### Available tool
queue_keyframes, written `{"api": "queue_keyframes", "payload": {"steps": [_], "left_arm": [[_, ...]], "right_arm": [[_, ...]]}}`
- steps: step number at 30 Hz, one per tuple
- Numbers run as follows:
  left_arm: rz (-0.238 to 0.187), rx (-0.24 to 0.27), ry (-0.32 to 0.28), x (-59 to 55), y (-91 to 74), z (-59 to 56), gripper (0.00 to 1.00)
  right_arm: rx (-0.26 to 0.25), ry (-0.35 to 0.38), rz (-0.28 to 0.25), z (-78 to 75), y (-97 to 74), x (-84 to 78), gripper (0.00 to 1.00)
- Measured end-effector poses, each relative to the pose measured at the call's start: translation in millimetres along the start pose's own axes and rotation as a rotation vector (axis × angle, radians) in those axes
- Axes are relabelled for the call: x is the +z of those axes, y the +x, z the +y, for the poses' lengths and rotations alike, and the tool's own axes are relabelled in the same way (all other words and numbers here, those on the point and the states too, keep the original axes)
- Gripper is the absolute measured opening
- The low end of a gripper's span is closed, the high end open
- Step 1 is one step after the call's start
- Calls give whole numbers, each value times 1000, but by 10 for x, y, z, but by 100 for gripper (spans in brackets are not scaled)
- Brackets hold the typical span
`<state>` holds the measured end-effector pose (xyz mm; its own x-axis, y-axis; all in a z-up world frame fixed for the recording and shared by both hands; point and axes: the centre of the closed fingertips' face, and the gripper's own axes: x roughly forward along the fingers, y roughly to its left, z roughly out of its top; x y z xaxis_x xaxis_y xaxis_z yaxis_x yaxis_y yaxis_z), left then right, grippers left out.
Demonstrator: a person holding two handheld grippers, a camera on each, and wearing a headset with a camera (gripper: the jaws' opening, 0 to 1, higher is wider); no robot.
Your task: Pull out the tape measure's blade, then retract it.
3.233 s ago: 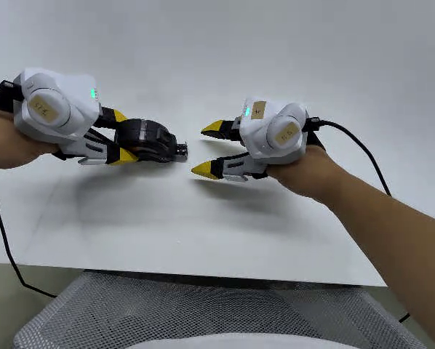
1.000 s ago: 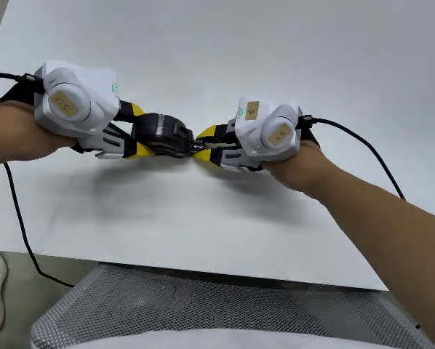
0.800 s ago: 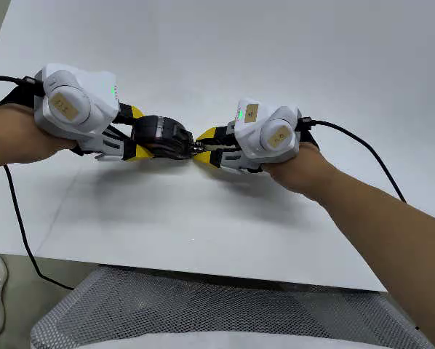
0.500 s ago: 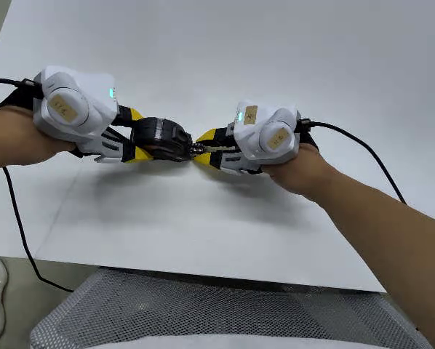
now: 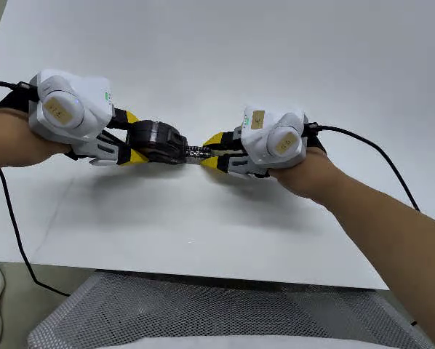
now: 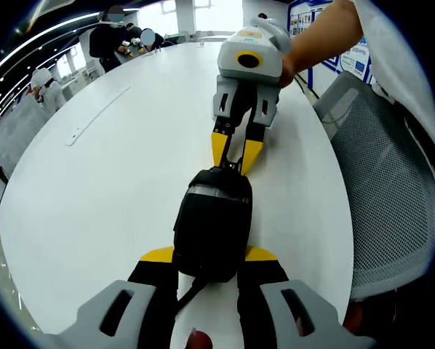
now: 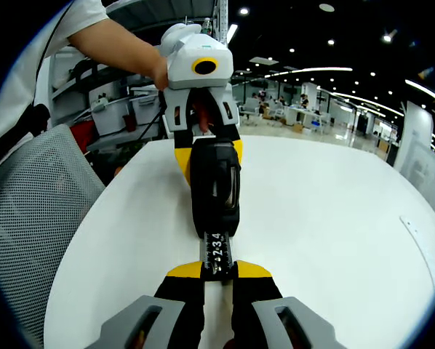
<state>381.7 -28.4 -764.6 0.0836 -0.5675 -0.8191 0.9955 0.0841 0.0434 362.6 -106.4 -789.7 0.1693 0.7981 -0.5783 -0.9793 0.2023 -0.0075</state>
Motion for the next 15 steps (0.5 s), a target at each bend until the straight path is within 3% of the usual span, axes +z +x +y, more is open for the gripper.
{"api": "queue_keyframes", "payload": {"steps": [15], "left_arm": [[2, 0, -2, -4, -6, -1, 26]], "right_arm": [[-23, -1, 19, -18, -187, -131, 9]]}}
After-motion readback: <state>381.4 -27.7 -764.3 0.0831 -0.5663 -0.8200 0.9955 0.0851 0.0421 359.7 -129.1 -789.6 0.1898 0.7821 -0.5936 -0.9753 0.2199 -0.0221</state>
